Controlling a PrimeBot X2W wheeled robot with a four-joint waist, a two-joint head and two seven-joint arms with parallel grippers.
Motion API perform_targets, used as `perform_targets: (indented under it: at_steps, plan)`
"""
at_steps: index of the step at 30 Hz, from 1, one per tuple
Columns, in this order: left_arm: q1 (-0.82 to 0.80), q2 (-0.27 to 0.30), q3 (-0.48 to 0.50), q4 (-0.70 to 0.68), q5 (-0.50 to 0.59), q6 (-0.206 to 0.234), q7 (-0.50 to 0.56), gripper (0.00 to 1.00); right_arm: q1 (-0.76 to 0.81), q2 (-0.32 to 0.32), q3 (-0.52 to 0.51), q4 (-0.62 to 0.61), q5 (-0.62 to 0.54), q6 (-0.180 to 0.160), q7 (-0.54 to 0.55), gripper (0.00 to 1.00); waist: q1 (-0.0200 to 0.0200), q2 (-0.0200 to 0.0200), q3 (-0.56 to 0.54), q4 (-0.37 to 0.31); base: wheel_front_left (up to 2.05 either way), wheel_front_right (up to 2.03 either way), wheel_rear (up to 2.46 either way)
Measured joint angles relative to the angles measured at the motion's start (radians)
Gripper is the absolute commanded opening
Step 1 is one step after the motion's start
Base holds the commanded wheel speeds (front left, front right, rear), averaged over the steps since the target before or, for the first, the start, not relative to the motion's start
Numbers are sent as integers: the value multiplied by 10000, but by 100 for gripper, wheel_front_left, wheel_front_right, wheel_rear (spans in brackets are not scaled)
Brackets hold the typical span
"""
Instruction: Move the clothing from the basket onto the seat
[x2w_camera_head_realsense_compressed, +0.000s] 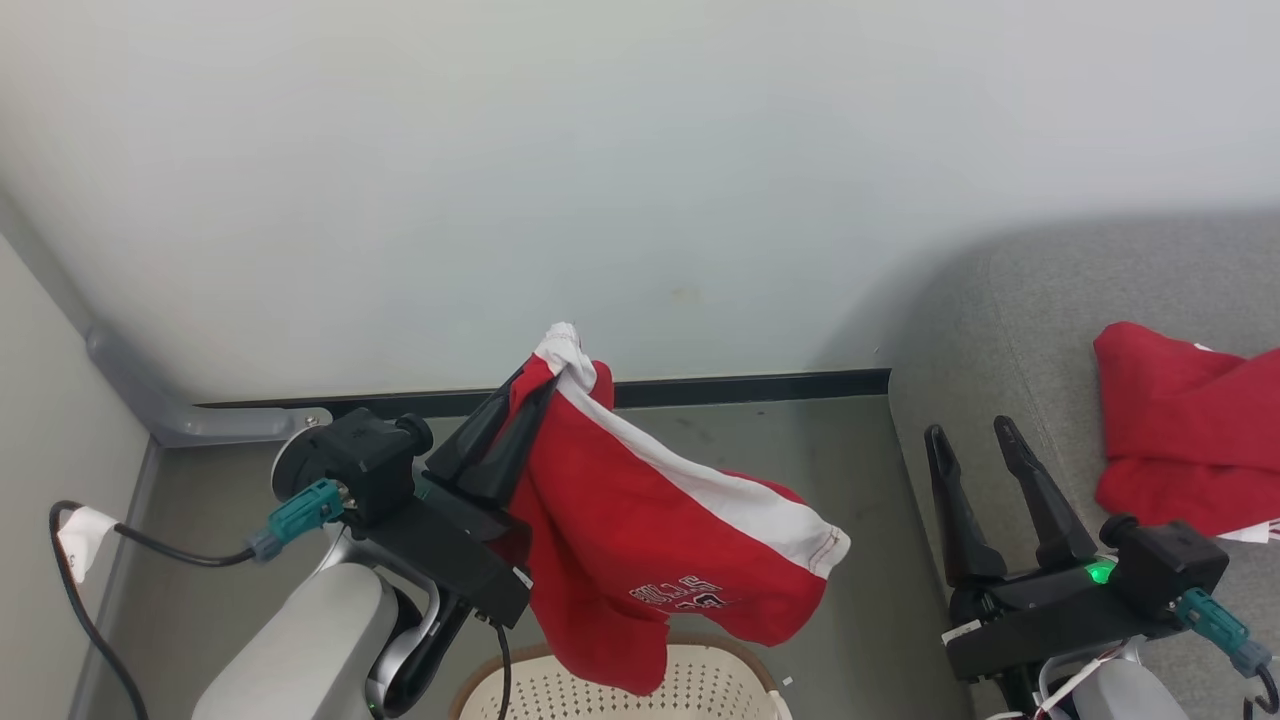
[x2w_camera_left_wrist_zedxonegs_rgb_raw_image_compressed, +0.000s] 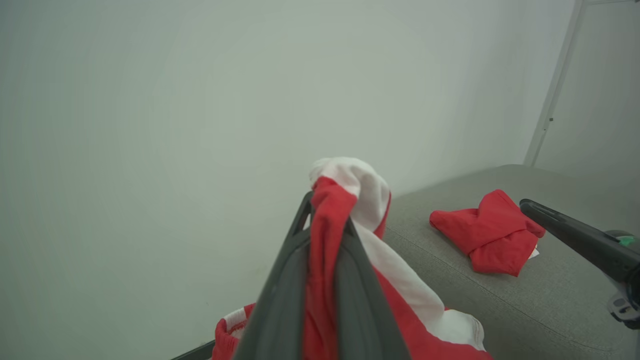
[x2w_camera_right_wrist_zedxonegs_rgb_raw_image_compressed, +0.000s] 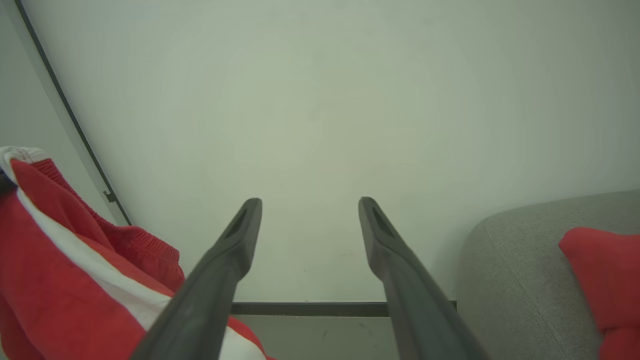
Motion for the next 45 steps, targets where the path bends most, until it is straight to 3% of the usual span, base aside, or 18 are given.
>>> perform_targets:
  at_steps: [10,15,29,45]
  plan:
    - [-72,79,33,-244,-12,12,4,0,25,-121,1045,-82,276,2,0,100,0,0,-64,-95,0,0,0]
    - [-168,71,2,-326,-12,86,52,0,-350,-652,2813,-150,512,2,13,100,0,0,-41,-107,0,0,0]
    - [-350,-293,-324,-591,-10,84,240,0,-2429,-1733,5937,253,1241,4,268,100,1,0,-47,215,0,0,0]
    - [-596,-497,-554,-734,-10,84,401,0,-4265,-1710,8761,1983,2993,6,621,100,1,0,14,1133,0,0,0]
